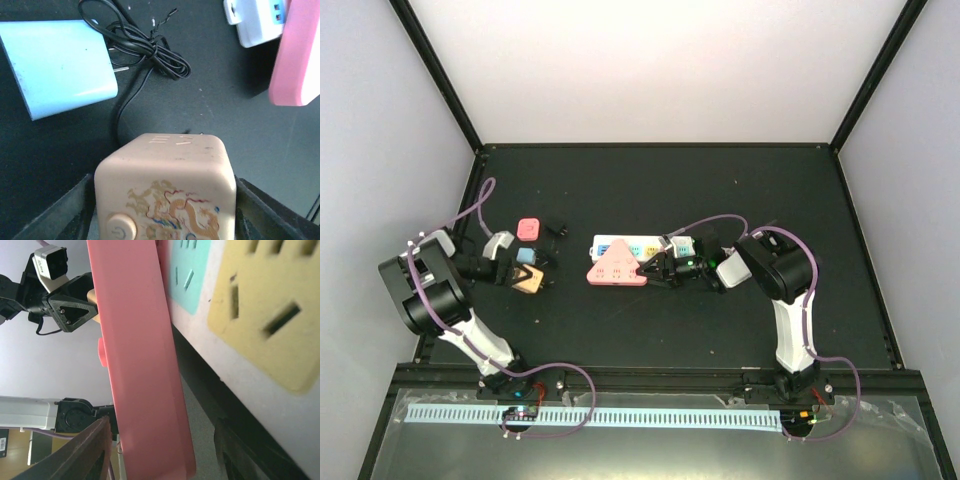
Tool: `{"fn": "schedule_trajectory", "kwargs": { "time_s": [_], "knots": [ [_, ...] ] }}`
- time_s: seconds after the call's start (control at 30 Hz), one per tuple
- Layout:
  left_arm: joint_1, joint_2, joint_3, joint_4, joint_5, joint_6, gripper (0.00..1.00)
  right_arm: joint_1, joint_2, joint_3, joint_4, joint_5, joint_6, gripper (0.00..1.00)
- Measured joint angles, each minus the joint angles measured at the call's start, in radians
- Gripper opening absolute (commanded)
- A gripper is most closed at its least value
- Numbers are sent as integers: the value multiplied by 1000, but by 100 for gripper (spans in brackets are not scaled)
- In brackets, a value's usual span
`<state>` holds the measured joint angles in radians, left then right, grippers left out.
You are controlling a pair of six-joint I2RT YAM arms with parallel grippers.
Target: Pull the plug off the socket
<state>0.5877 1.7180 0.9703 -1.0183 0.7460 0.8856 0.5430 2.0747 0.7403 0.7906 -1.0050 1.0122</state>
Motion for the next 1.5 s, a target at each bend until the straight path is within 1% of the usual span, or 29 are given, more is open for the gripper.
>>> {"fn": "schedule_trajectory", "kwargs": {
  "time_s": [0.1, 0.2, 0.23, 0.5, 0.67, 0.83, 0.9, 0.97, 1.03, 1.1, 1.13, 1.27, 1.37, 1.5],
  "knots": [
    [-13, -1, -6, 43, -25, -11, 91, 0, -2, 2, -3, 0, 7, 64],
    [-18, -8, -8, 64, -46, -11, 97, 0, -6, 4, -10, 0, 18, 66],
    [-18, -14, -8, 69, -53, -10, 99, 0, -6, 5, -11, 0, 19, 68],
    [-18, -147, 13, 81, -96, -11, 99, -1, -16, 10, -27, -4, 23, 75],
    [-19, -195, 64, 83, -120, -7, 99, -1, -23, 11, -38, -4, 22, 76],
    [-40, -275, 68, 84, -138, 11, 99, -1, -26, 12, -45, -3, 18, 76],
    [-77, -338, 61, 93, -142, 19, 99, -1, -26, 13, -49, -3, 16, 77],
    [-150, -415, 40, 115, -154, 21, 99, -1, -27, 15, -56, -3, 13, 77],
    [-268, -496, 11, 129, -169, 21, 99, -1, -29, 17, -66, -3, 5, 77],
    [-377, -537, -5, 135, -179, 20, 99, -1, -34, 21, -84, -2, -8, 79],
    [-439, -547, -11, 134, -179, 19, 99, -1, -37, 23, -97, -2, -17, 79],
    [-599, -510, -19, 138, -182, 0, 99, -2, -52, 29, -145, 5, -55, 82],
    [-682, -482, -51, 179, -218, -24, 99, -11, -66, 32, -189, 5, -91, 86],
    [-758, -481, -84, 209, -260, -45, 99, -49, -95, 37, -273, -1, -172, 88]
  ]
}}
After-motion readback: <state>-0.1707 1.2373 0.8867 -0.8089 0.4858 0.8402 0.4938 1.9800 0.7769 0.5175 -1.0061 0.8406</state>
